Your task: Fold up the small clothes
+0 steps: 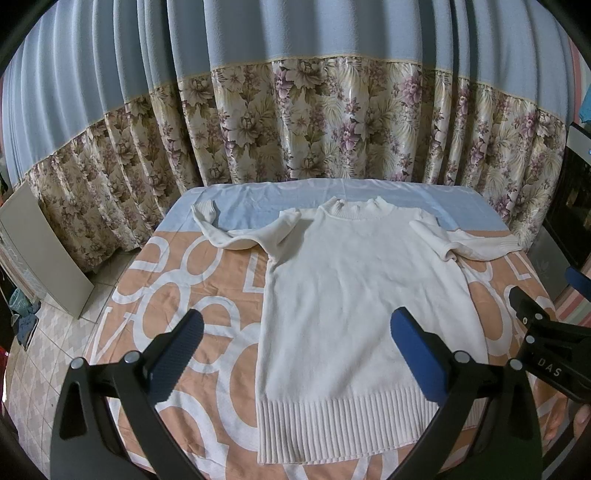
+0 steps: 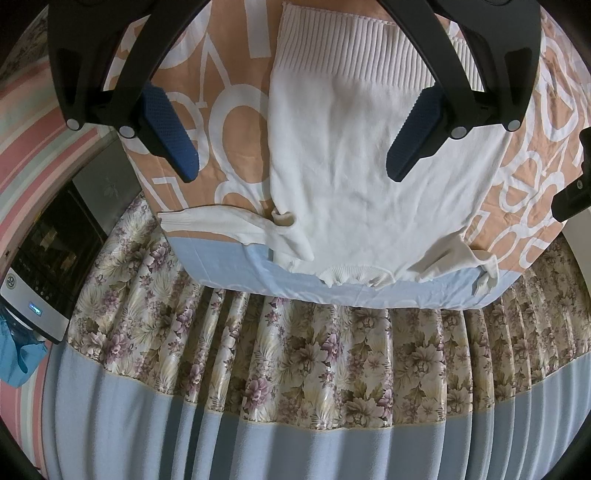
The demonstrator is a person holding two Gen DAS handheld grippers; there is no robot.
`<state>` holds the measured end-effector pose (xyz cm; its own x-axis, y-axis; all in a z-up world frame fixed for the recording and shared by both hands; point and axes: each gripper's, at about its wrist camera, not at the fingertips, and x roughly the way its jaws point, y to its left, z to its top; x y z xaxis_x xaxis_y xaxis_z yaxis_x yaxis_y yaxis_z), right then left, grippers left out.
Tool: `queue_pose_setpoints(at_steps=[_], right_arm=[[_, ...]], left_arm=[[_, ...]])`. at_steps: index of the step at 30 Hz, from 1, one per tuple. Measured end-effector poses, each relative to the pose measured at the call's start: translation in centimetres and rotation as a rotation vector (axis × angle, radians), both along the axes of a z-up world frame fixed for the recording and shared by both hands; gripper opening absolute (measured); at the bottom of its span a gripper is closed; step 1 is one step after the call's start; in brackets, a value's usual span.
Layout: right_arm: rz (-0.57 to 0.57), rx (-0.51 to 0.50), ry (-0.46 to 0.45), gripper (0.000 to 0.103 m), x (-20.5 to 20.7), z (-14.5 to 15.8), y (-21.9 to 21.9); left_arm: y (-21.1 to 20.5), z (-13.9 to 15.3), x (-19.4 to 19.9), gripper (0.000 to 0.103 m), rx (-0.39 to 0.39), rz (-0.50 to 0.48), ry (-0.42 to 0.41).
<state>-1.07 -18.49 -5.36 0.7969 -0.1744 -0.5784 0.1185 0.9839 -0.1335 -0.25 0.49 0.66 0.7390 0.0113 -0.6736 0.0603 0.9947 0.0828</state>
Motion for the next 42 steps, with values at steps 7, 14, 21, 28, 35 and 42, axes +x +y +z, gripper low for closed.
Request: queue_pose_setpoints(at_steps=[7,14,21,28,35,42], right_arm=[[0.0,0.0,0.001,0.1,-0.02,-0.05,-0.02],[0.001,0.001,0.001,0.1,-0.03,-0.09,-0.02],[0.001,0.002,0.002,0.1,0.03,-0.08,-0.04],[0.0,0.001,0.003,0.1,0.1,-0.09,0.0],[0.001,0.001,0.002,0.1,0.33,-0.14,-0.02],[0.001,0.0,0.007,0.1,0.8,-0.32,-0.15]], left_arm=[[-0.04,0.0,0.02,0.101,-0.002,-0.003,0.004],[0.04,-0.23,0.09,0.101,-0.002,-0.001,0.003],[-0.05,-0.27,0.11,0.101,-0.002,0.0,0.003],[-0.01,-0.25,0.1,0.101,-0.001,-0.001,0.003],[-0.06,-0.28,0.1,0.101,0.0,0.0,0.003],[-0.02,-0.45,0.1,0.101,0.002,0.0,0.006]])
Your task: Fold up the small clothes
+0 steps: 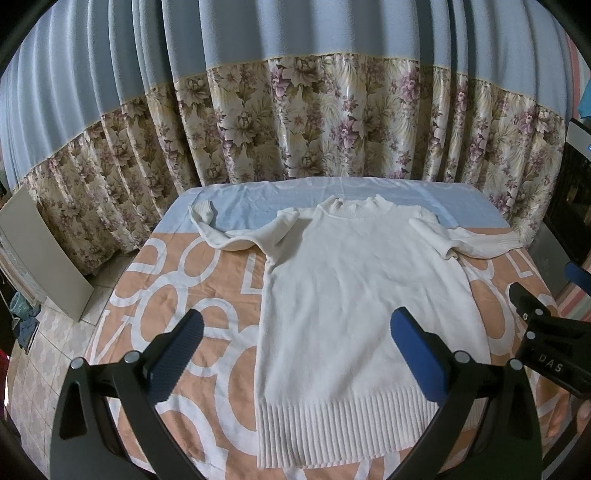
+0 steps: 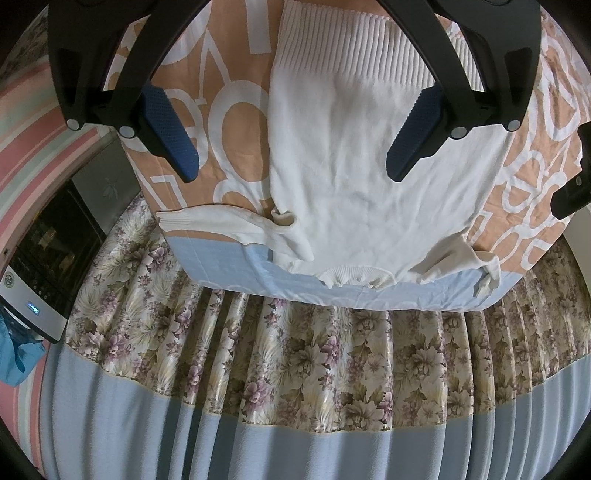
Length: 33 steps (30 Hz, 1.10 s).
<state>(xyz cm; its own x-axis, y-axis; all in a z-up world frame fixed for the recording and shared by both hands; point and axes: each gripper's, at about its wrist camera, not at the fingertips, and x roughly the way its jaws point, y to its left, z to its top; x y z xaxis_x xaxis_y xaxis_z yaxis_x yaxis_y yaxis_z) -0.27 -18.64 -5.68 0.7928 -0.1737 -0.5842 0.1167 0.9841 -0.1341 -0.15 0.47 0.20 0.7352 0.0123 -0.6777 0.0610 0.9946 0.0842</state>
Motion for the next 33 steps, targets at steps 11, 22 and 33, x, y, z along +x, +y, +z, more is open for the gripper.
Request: queue_pose_setpoints(at_steps=[11,22,33], right_arm=[[-0.01,0.006,0.035,0.1,1.8,-1.5,-0.5],[-0.02,0.016,0.053,0.1,3.9,-2.5,-1.3],[-0.065,-0.024,0.001,0.1,8.9,-2.9,-7.7]], left_arm=[[-1.0,-2.1,2.4,0.101,0.016,-0.007,0.036],[-1.5,-3.4,4.9,0.101,0.023,-0.025,0.057],[-5.3,-4.8,11.5,0.101,0.027,-0.1,0.056]])
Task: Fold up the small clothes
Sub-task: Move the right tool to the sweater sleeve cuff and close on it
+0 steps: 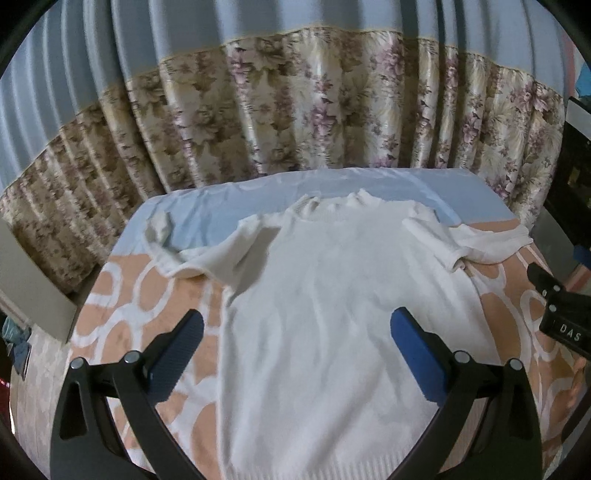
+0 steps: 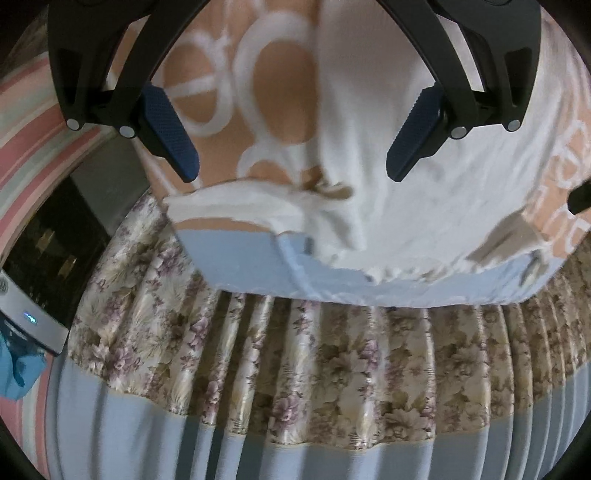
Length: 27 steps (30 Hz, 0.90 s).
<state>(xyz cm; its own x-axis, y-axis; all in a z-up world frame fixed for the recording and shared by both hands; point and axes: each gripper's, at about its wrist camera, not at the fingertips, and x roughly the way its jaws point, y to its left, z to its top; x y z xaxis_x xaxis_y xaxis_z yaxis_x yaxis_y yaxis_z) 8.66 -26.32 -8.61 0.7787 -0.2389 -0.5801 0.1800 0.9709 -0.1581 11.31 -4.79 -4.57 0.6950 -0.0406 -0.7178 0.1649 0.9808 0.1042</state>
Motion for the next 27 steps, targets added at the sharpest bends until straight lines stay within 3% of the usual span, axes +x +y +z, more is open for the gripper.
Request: queue_pose_setpoints(at_steps=[5,10,16,22,27], right_arm=[[0.035,-0.093,-0.052,0.1,2.7,-1.0,-3.4],[0.01,0.052,-0.046,0.1,6.1,-2.4,-10.0],[-0.019,0.173,0.009,0.1,9.6,-5.1,-16.3],[-0.005,0.199,0.085,0.096,12.4,-7.9,-19.8],[0.004,0.267,0.155,0.085,14.3,-10.0,-22.3]], left_arm=[[-1.7,-0.2,2.9,0.101,-0.01,-0.024,-0.037],[-3.2,0.4,5.6,0.101,-0.048,-0.039,-0.11],[-5.6,0.0,8.0,0.101,-0.008,-0.035,-0.178],[-7.6,-2.3,11.0,0.101,0.053,-0.045,-0.088],[-8.4,-5.3,15.0,0.101,0.007,-0.062,0.006]])
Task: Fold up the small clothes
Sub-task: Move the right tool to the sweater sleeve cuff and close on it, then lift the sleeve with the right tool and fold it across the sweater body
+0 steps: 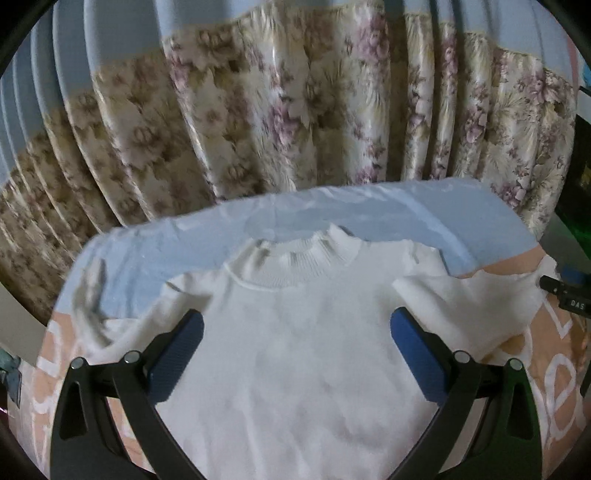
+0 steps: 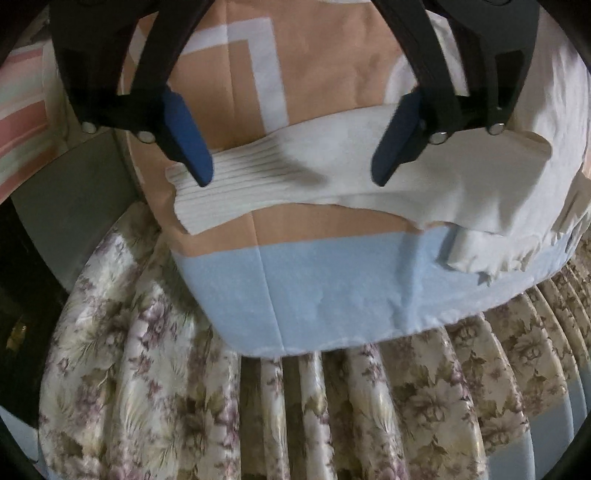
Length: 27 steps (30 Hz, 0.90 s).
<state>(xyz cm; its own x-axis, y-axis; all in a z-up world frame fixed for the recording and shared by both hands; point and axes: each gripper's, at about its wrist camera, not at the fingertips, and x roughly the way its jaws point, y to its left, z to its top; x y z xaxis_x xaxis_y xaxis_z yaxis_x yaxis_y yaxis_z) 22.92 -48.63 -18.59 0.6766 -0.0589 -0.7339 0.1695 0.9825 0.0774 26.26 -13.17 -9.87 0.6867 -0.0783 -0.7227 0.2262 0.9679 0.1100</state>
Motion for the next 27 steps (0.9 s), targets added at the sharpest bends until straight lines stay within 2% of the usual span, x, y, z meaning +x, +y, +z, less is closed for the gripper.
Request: queue_pose_setpoints(at_steps=[3,5,9,12,14,16,17,18,19,20,21,24,27], right_arm=[[-0.001,0.012,0.024,0.084,0.2,-0.8,-0.6],[-0.01,0.037,0.043,0.08,0.3,-1.4,-0.9],[-0.025,0.068,0.05,0.079,0.3,-2.4,-1.5],[-0.001,0.002,0.072,0.079,0.9,-2.6,-0.8],[0.022,-0.054,0.089,0.078,1.2,-2.7,-0.2],[0.053,-0.091,0.094,0.073,1.5,-2.8,0.1],[0.071,-0.085,0.098,0.063,1.7,-2.7,0.0],[0.082,-0.073,0.099,0.048,1.9,-2.6,-0.1],[0.082,-0.069,0.101,0.042,2.0,-2.5,-0.2],[0.086,-0.065,0.105,0.031,2.3,-2.4,-0.2],[0.092,-0.063,0.109,0.025,2.5,-2.3,0.0],[0.11,-0.101,0.102,0.011,2.5,-2.0,1.2],[0.112,-0.128,0.076,0.009,2.0,-1.3,2.1]], left_arm=[[-0.5,-1.8,1.7,0.101,0.011,-0.011,0.043],[-0.4,-2.6,2.7,0.101,0.005,-0.014,0.073],[0.4,-3.0,3.3,0.101,0.006,0.009,0.067],[0.4,-3.1,3.8,0.101,-0.01,-0.032,0.096],[0.3,-3.1,3.7,0.101,0.025,-0.041,0.097],[0.4,-2.9,3.7,0.101,0.042,-0.037,0.086],[0.6,-2.8,3.6,0.101,0.048,-0.033,0.08],[0.7,-2.7,3.5,0.101,0.061,-0.026,0.076],[0.9,-2.7,3.5,0.101,0.071,-0.022,0.075],[1.0,-2.7,3.5,0.101,0.083,-0.02,0.073],[1.1,-2.8,3.4,0.101,0.09,-0.022,0.074],[1.9,-3.1,3.1,0.101,0.097,-0.022,0.095],[2.7,-3.2,2.7,0.101,0.095,-0.027,0.111]])
